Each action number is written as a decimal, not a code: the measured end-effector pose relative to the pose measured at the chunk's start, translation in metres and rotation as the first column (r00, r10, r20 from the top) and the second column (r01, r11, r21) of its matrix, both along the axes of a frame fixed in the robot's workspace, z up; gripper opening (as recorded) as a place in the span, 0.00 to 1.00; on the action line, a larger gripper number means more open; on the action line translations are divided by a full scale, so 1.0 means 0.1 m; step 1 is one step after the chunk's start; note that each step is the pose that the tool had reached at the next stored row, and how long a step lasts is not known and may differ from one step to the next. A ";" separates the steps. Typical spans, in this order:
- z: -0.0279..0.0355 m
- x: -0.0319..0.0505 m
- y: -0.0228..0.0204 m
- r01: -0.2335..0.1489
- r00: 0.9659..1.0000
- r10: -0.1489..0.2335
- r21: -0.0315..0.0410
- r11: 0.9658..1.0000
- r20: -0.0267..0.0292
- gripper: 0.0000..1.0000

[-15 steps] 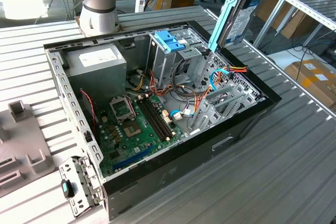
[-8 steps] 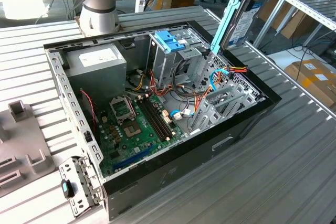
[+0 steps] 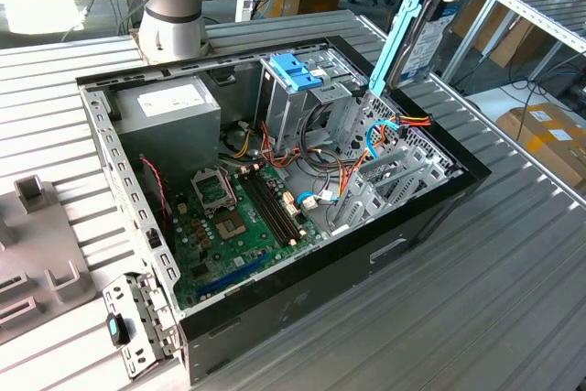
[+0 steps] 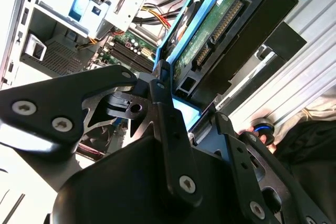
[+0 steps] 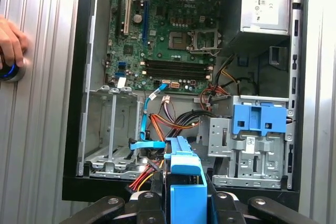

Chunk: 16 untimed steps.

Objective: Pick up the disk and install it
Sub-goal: 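Pick up the disk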

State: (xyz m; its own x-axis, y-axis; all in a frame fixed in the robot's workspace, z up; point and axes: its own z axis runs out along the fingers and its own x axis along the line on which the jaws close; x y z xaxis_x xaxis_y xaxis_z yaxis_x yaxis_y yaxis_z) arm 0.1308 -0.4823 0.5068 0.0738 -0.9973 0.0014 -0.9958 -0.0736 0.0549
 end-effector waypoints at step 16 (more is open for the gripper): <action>-0.001 0.005 -0.145 0.000 1.000 0.000 0.000 1.000 0.000 0.37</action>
